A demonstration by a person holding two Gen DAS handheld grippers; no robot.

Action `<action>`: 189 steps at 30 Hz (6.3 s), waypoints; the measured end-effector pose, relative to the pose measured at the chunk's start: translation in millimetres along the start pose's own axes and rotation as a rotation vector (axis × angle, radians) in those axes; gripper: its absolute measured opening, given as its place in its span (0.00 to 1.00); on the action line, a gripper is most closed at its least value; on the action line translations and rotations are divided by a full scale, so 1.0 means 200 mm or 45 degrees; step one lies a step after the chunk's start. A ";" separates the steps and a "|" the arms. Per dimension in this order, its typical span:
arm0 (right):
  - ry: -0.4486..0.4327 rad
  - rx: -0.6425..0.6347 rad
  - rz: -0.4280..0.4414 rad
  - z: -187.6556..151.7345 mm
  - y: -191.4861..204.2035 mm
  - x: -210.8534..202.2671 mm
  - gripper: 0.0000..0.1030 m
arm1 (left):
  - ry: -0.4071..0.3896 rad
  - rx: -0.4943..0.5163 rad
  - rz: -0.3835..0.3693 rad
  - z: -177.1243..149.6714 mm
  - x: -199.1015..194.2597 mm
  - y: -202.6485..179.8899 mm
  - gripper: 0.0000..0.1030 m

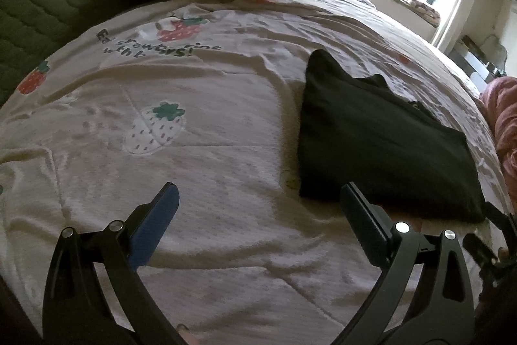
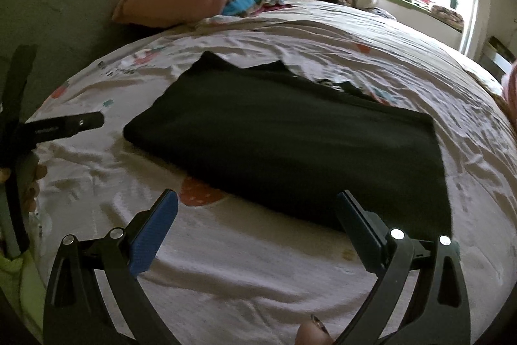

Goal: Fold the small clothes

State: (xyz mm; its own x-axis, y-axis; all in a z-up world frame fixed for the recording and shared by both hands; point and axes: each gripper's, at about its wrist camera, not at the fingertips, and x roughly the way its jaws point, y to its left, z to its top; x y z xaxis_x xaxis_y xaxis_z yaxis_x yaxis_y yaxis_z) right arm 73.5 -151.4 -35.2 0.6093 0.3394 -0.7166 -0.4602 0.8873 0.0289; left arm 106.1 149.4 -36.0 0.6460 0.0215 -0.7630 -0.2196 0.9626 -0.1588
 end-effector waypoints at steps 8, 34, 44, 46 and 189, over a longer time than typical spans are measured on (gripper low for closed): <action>0.013 -0.103 0.049 0.03 0.16 0.08 0.95 | -0.008 -0.060 0.006 0.02 0.00 0.09 0.91; 0.035 -0.504 -0.084 0.11 0.50 0.43 0.95 | 0.016 -0.043 0.065 0.21 0.15 0.04 0.91; 0.054 -0.557 -0.165 0.16 0.52 0.58 0.95 | 0.053 -0.019 0.069 0.38 0.29 0.00 0.91; 0.053 -0.555 -0.172 0.17 0.52 0.60 0.95 | 0.063 -0.014 0.064 0.41 0.32 -0.02 0.91; -0.229 0.787 0.168 -0.28 -0.79 0.01 0.20 | 0.402 0.408 -0.468 0.23 0.38 -1.75 0.26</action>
State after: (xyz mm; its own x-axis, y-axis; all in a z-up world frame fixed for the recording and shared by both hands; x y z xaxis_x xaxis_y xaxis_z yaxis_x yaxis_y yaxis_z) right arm 110.8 -308.7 -79.8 0.6965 0.4570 -0.5532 -0.1155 0.8324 0.5421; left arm 265.6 -174.0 -9.6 0.3780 -0.3640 -0.8512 0.2421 0.9263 -0.2887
